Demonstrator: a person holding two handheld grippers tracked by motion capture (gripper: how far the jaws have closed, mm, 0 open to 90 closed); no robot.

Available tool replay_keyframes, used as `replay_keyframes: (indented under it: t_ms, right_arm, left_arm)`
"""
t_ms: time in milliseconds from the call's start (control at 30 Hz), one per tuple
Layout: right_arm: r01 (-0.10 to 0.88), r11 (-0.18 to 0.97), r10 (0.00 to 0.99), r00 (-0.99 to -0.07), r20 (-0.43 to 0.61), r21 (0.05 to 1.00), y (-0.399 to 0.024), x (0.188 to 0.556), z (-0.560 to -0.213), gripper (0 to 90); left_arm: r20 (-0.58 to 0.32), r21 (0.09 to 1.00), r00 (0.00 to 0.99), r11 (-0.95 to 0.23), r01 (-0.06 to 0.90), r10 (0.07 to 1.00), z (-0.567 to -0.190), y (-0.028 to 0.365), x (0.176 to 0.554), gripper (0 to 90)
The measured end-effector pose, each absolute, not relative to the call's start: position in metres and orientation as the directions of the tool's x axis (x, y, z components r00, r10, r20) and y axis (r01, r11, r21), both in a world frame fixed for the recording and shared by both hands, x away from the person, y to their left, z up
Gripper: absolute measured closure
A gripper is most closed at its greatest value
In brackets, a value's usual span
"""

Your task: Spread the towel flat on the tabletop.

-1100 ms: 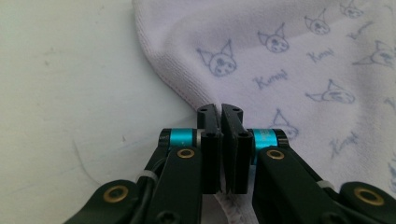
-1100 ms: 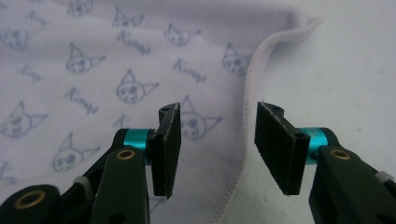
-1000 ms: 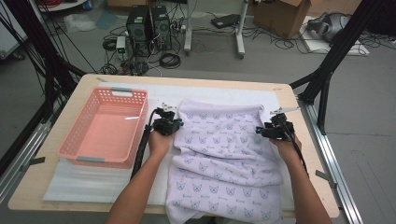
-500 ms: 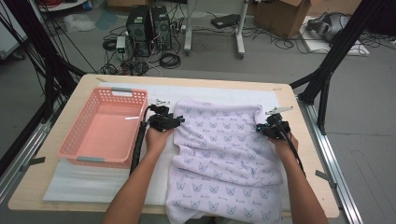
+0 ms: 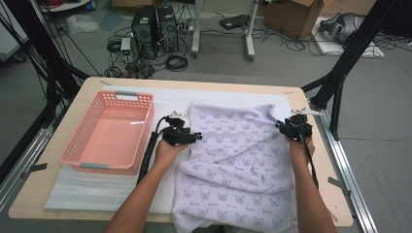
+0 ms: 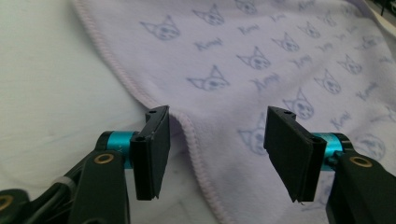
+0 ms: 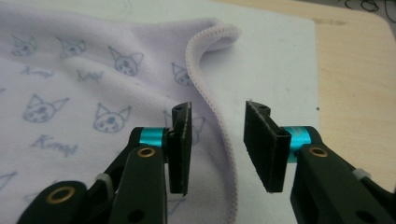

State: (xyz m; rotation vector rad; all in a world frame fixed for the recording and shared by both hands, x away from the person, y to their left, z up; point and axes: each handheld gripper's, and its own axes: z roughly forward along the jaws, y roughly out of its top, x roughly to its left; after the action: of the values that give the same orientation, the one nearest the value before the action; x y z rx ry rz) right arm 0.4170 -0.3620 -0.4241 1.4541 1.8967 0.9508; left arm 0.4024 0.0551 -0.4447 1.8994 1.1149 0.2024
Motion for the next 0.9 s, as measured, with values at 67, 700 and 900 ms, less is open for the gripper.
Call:
replay_keyframes:
  t_ms: [67, 700, 900]
  right_arm:
    - [0.555, 0.155, 0.962, -0.273, 0.003, 0.817, -0.363, 0.412, -0.417, 58.2]
    - [0.546, 0.221, 0.908, -0.417, 0.034, 0.808, -0.35, 0.396, -0.403, 53.3]
    - [0.538, 0.262, 0.886, -0.463, 0.021, 0.801, -0.346, 0.39, -0.402, 52.8]
  left_arm:
    - [-0.248, 0.756, 0.604, -0.239, 0.61, 0.758, -0.447, 0.047, 0.399, 39.8]
    - [-0.12, 0.835, 0.386, -0.117, 0.537, 0.915, -0.44, 0.077, 0.419, 76.8]
    - [-0.204, 0.822, 0.465, -0.108, 0.56, 0.862, -0.441, 0.078, 0.408, 47.2]
